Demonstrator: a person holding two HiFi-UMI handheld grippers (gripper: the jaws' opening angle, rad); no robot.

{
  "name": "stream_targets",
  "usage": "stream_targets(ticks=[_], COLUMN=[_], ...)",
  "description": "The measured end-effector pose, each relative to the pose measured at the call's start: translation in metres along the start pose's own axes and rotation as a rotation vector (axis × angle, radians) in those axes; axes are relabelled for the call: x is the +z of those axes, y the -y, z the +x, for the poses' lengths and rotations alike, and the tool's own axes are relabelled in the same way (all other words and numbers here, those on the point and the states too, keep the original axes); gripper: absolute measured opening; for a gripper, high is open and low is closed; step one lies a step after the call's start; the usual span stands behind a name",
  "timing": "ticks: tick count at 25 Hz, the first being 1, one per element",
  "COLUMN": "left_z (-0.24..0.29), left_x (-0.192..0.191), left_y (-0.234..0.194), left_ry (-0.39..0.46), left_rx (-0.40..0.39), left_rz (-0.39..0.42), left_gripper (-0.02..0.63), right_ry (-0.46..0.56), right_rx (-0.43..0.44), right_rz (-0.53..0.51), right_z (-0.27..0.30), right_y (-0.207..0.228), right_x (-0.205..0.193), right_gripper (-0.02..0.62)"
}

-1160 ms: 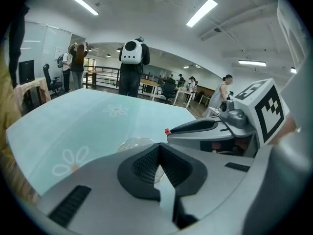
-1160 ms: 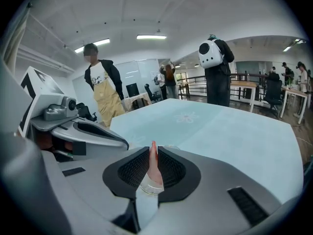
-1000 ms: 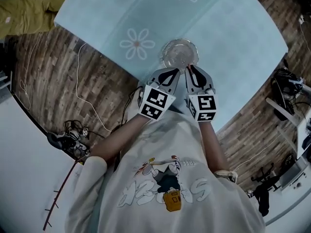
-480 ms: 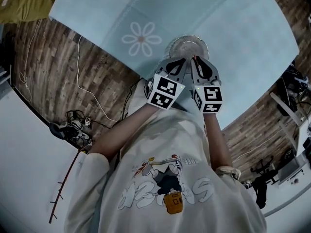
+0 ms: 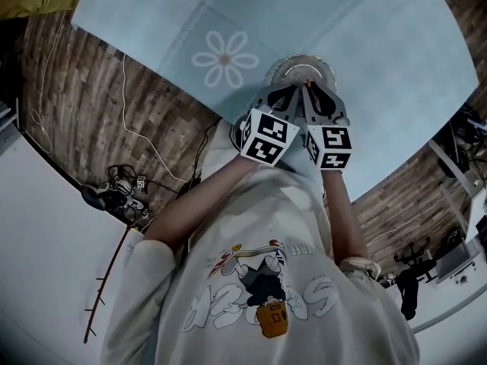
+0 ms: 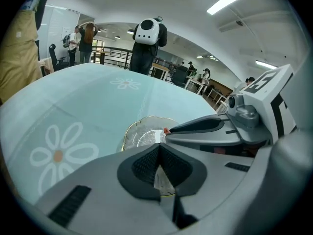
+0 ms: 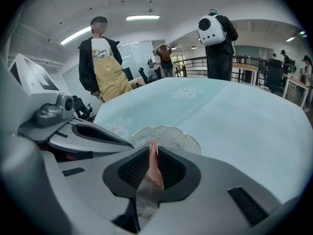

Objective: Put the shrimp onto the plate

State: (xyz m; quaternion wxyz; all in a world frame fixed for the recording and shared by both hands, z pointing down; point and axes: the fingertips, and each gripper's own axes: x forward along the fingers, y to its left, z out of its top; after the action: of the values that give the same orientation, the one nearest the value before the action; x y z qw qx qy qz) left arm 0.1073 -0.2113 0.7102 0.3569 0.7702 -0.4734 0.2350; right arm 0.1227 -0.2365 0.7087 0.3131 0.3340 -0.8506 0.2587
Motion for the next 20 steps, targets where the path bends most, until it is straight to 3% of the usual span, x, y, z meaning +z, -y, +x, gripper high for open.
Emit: stream_targets(ticks=[10,20], left_z=[0.012,0.000], left_x=[-0.008,-0.006], left_y=[-0.003,-0.002], left_ry=[-0.047,-0.020], left_rx=[0.004,0.017], left_rz=[-0.014,0.012], left_gripper=[0.008,0.008], right_ry=[0.001,0.056], right_rx=[0.001,-0.013], right_rz=[0.042,0.020], right_z=[0.004,-0.013], right_y=[0.003,0.002], right_x=[-0.001,0.008], right_gripper=[0.072,0.071])
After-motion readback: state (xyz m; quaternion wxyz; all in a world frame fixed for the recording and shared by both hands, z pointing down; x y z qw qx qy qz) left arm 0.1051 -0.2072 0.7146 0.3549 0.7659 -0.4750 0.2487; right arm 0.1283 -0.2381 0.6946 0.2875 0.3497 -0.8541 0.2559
